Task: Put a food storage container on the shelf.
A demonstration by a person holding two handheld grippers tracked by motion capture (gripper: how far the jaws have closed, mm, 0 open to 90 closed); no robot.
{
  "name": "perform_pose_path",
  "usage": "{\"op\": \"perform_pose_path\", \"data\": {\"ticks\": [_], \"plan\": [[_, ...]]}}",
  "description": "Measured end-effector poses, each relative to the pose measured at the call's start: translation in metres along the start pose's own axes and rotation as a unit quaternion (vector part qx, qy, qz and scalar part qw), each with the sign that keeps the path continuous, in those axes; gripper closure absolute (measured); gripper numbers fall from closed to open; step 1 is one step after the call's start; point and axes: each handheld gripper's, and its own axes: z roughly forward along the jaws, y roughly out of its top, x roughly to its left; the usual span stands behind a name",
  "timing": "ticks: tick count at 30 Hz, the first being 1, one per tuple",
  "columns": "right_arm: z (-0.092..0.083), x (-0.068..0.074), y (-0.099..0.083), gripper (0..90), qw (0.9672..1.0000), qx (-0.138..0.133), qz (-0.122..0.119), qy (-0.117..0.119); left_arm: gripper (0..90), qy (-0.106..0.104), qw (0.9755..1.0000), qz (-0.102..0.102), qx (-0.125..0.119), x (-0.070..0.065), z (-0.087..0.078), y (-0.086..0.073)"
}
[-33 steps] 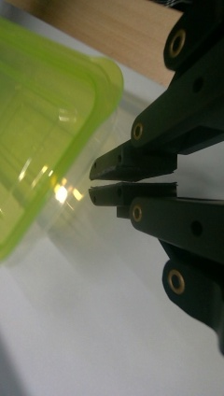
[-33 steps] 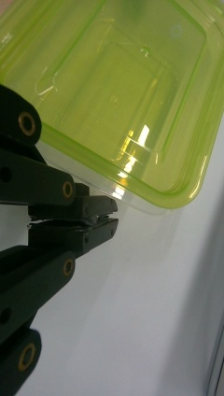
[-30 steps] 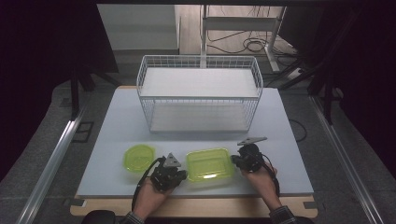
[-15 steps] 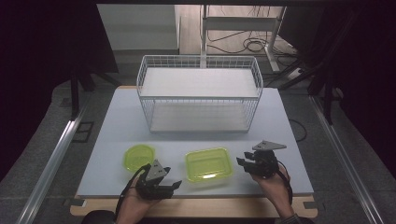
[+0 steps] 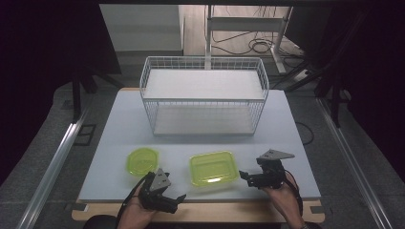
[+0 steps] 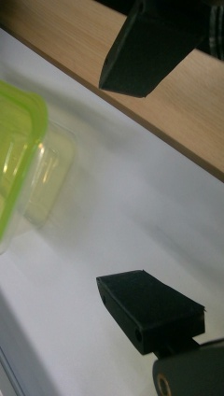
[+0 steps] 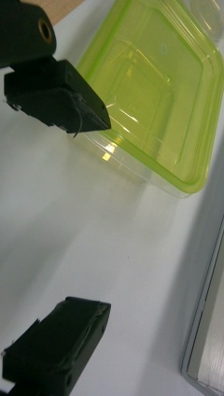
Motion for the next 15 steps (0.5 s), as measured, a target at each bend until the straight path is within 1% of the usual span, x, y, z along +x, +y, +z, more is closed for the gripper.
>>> {"op": "perform_pose_path", "data": {"ticks": [2, 3, 5, 6, 7, 8, 9, 10, 11, 14, 15], "plan": [[0.0001, -0.0002, 0.0, 7.3, 1.0, -0.003, -0.002, 0.0, 6.0, 0.006, 1.0, 0.006, 0.001, -0.0007, 0.0006, -0.0006], [-0.0006, -0.0007, 0.0, 6.2, 1.0, -0.006, 0.002, 0.002, 5.4, 0.009, 0.9999, 0.009, 0.0, -0.0006, 0.0006, -0.0009], [-0.0007, -0.0013, 0.0001, 5.8, 1.0, -0.008, 0.003, 0.004, 5.1, 0.012, 0.9999, 0.012, 0.0, -0.0005, 0.0006, -0.0011], [-0.0008, -0.0026, 0.0005, 5.7, 0.9999, -0.009, 0.007, 0.006, 5.0, 0.018, 0.9997, 0.015, -0.001, -0.0001, 0.0007, -0.0016], [-0.0005, -0.0035, 0.0007, 5.7, 0.9998, -0.008, 0.011, 0.011, 4.9, 0.02, 0.9997, 0.015, -0.002, 0.0003, 0.0007, -0.002], [-0.0003, -0.0045, 0.0011, 5.7, 0.9997, -0.007, 0.017, 0.017, 4.9, 0.021, 0.9997, 0.015, -0.003, 0.0007, 0.0005, -0.0021], [-0.0003, -0.0045, 0.0011, 5.7, 0.9997, -0.007, 0.017, 0.017, 4.9, 0.021, 0.9997, 0.015, -0.003, 0.0007, 0.0005, -0.0021], [0.0005, -0.0064, 0.0026, 5.7, 0.9993, -0.001, 0.025, 0.028, 4.9, 0.021, 0.9997, 0.013, -0.006, 0.0014, 0.0002, -0.0022], [0.0005, -0.0064, 0.0026, 5.7, 0.9993, -0.001, 0.025, 0.028, 4.9, 0.021, 0.9997, 0.013, -0.006, 0.0014, 0.0002, -0.0022], [0.0025, -0.0062, 0.0077, 4.9, 0.9985, 0.006, 0.038, 0.039, 4.9, 0.022, 0.9996, 0.014, -0.009, 0.0007, 0.0005, -0.0021], [0.0025, -0.0062, 0.0077, 4.9, 0.9985, 0.006, 0.038, 0.039, 4.9, 0.022, 0.9996, 0.014, -0.009, 0.0007, 0.0005, -0.0021]]}}
